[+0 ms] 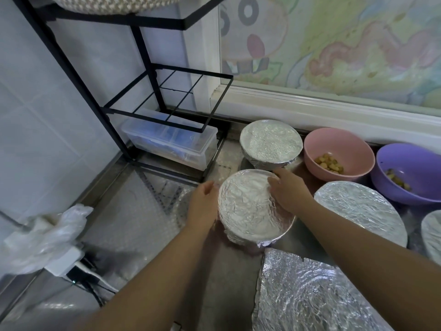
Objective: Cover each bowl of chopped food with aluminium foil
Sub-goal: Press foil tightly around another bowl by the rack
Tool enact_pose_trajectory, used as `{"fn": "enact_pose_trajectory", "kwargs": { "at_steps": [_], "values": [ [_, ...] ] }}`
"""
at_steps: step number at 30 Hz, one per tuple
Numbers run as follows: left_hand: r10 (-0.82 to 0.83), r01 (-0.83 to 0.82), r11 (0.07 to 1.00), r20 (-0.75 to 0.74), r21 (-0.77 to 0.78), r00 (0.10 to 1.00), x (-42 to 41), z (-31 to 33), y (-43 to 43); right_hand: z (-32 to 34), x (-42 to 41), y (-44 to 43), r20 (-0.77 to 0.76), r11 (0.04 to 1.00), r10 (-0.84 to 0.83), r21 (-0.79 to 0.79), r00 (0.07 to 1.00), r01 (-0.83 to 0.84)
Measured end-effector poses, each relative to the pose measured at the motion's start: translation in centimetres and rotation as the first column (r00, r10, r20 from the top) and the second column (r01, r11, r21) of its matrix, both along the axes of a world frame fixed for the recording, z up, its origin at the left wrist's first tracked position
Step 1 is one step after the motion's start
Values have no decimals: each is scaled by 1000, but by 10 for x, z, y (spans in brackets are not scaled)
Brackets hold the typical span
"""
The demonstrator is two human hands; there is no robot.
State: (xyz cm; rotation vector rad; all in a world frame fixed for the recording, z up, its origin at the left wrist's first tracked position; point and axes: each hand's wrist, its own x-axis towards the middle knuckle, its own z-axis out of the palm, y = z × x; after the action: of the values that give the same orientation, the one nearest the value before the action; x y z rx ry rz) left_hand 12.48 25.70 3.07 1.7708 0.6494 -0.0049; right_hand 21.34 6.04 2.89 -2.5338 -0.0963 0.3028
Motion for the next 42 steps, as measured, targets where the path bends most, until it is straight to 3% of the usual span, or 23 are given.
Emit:
{"fn": "enact_pose_trajectory", "kwargs": {
  "at_steps": [4, 6, 12, 18, 23, 33, 39, 42],
  "values": [
    [199, -218, 932, -92, -291, 976, -23, -20, -11, 16, -21, 11, 37, 972, 185, -155, 982, -177],
    [267, -295, 892, -127, -344, 955, -25, -21, -17, 20, -27, 20, 8, 939, 269, -224, 963, -260],
    [279, -276, 941, -12, -194, 960, -23, -19, -28, 20, -30, 35, -78, 899, 283, -327, 956, -292],
    [294, -291, 949, 11, -123, 956, -19, -19, -30, 15, -32, 33, -112, 916, 230, -312, 967, -254],
    [315, -298, 928, 44, -223, 948, -21, -22, -31, 15, -38, 34, -127, 913, 223, -320, 966, -253],
    [394, -340, 752, -28, -565, 918, -17, -32, -41, 16, -45, 34, -182, 910, 190, -336, 965, -243],
    [301, -304, 854, -75, -422, 951, -15, -33, -25, 22, -46, 35, -201, 904, 171, -358, 965, -235],
    [195, -220, 860, -102, -461, 976, -29, -38, -8, 27, -42, 48, -186, 869, 258, -384, 948, -312]
  ]
}}
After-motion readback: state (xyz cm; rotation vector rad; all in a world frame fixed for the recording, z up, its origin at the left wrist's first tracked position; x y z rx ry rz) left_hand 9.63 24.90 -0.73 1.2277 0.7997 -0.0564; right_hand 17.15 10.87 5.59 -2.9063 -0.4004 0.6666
